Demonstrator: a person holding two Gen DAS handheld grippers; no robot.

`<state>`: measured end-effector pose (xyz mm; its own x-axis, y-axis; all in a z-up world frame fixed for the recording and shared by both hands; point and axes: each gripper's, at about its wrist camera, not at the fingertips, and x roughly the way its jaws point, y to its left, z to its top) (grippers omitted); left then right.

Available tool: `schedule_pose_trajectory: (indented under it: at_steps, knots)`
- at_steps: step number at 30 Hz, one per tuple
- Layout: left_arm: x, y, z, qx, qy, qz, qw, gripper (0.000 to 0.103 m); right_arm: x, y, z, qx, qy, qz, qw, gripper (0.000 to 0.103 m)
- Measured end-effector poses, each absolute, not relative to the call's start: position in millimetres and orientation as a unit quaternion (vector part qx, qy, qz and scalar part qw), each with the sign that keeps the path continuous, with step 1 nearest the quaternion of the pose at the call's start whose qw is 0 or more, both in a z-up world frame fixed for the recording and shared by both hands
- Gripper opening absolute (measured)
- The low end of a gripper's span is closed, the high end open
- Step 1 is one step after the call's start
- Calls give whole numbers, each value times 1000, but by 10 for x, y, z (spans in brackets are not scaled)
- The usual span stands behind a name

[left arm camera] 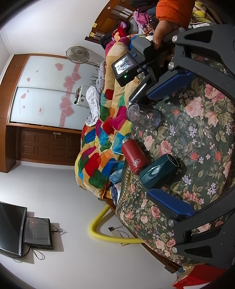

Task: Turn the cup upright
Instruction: 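Move the right tool down over the lying black tumbler, then close the right gripper around the black tumbler's body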

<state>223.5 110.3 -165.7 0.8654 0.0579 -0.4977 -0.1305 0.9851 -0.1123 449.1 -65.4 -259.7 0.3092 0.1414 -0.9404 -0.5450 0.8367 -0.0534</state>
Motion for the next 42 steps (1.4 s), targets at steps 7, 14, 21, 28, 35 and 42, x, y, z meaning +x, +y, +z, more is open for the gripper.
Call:
schedule_pose_trajectory:
  at_steps: [7,14,21,28,35,42]
  knots:
    - [2208,1107,-1654,-76,251,42,964,100,4574,-708,-2695,-164,579,233,764,62]
    - [2198,1099,-1623,-73,252,46,964,100,4533,-720,-2701,-151,580,226,768,62]
    - [2161,1026,-1582,-63,254,49,964,100,4304,-920,-2674,-109,589,229,767,62]
    - [2059,934,-1517,-61,258,49,963,100,4080,-1000,-2558,-131,582,231,769,62]
    - [1954,861,-1451,-64,263,44,962,100,3795,-1028,-2334,-139,555,252,780,62]
    - [1855,815,-1428,-45,265,59,961,100,3536,-827,-2336,-172,537,298,770,62]
